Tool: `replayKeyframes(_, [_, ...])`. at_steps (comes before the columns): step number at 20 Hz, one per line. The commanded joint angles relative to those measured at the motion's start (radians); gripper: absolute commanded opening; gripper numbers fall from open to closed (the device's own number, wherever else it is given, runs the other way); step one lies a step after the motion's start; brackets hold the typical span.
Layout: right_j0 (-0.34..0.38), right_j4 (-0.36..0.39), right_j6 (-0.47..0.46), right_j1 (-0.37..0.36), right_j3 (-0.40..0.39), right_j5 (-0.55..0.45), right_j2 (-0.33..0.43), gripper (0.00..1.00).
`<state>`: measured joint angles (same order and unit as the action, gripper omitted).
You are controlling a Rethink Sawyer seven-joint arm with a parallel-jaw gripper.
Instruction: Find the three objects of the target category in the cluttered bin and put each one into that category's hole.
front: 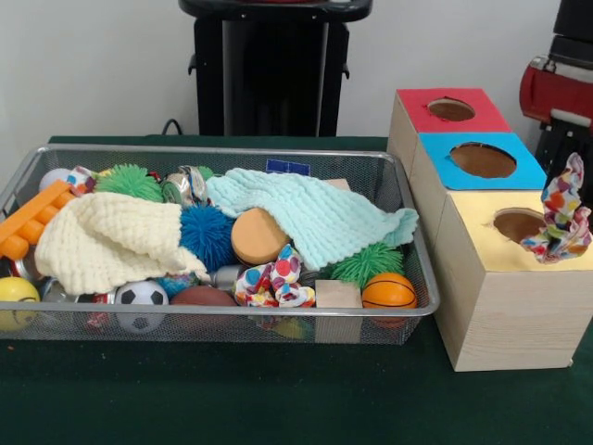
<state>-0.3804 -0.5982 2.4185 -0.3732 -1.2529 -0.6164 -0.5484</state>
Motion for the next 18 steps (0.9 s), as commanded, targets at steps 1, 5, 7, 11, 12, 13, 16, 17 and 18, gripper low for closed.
replayKeyframes(1, [0.015, -0.016, 0.275, 0.038, -0.057, -0.160, 0.076, 0.00])
replayKeyframes(5, [0.007, -0.032, 0.314, 0.038, -0.072, -0.212, 0.088, 0.00])
replayKeyframes(7, [0.006, -0.053, 0.332, 0.038, -0.088, -0.217, 0.107, 0.00])
replayKeyframes(11, [0.010, -0.084, 0.350, 0.032, -0.113, -0.242, 0.132, 0.00])
replayKeyframes(12, [0.012, -0.089, 0.349, 0.029, -0.121, -0.256, 0.135, 0.00])
replayKeyframes(13, [0.011, -0.097, 0.354, 0.027, -0.126, -0.265, 0.139, 0.00])
replayKeyframes(16, [0.003, -0.102, 0.349, 0.034, -0.149, -0.268, 0.136, 0.00])
replayKeyframes(17, [0.001, -0.105, 0.339, 0.038, -0.159, -0.252, 0.140, 0.00])
replayKeyframes(18, [-0.003, -0.107, 0.334, 0.047, -0.165, -0.226, 0.140, 0.00])
